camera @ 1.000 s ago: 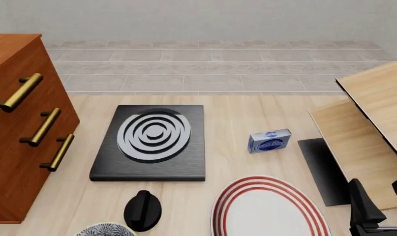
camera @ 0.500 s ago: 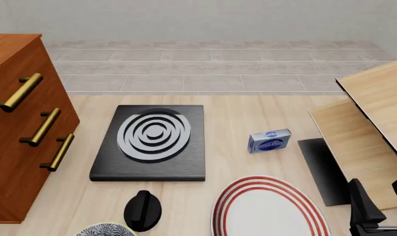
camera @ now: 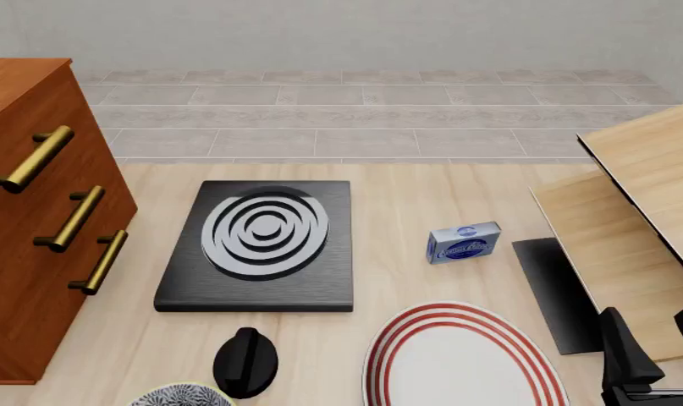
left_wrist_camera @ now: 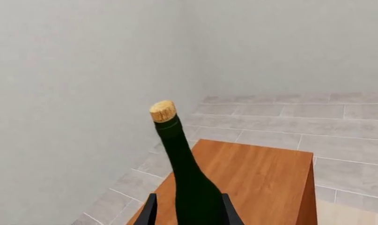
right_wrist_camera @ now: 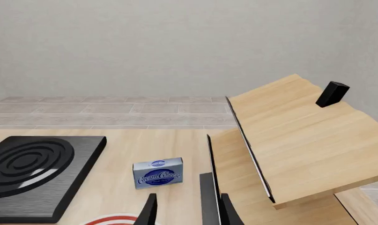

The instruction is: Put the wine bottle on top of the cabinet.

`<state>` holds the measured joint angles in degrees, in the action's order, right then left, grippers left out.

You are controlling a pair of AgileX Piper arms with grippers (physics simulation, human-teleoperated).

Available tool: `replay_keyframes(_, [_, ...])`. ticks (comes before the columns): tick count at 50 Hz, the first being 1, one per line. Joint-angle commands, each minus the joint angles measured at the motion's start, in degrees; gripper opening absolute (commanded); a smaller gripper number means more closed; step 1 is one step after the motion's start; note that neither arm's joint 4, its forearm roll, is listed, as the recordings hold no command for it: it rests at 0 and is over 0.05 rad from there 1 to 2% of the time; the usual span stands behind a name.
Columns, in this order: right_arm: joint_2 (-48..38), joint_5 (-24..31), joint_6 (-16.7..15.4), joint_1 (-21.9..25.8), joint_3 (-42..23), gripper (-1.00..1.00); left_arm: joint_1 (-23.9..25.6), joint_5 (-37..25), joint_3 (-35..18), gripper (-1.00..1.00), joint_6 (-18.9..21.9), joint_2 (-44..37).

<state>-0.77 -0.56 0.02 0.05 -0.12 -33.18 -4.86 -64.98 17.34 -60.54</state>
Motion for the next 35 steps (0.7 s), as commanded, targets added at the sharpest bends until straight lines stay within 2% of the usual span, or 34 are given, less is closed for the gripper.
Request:
replay_keyframes(1, [0.0,0.0,0.0,0.0,0.0,1.00,0.0,-1.2,-0.3,1.00,-0.4,1.4])
replay_keyframes(11, [0.0,0.0,0.0,0.0,0.0,1.00,2.0,-3.9,-0.9,1.00,-1.0,5.1])
replay_keyframes(19, [0.0,0.0,0.0,0.0,0.0,1.00,3.8,-6.6,0.7,1.00,-1.3,10.2])
replay_keyframes(30, [0.0,0.0,0.0,0.0,0.0,1.00,4.8,-8.6,13.3,1.00,-2.8,22.8])
replay_keyframes(35, [0.0,0.0,0.0,0.0,0.0,1.00,5.0,-9.8,16.3,1.00,-3.9,26.6])
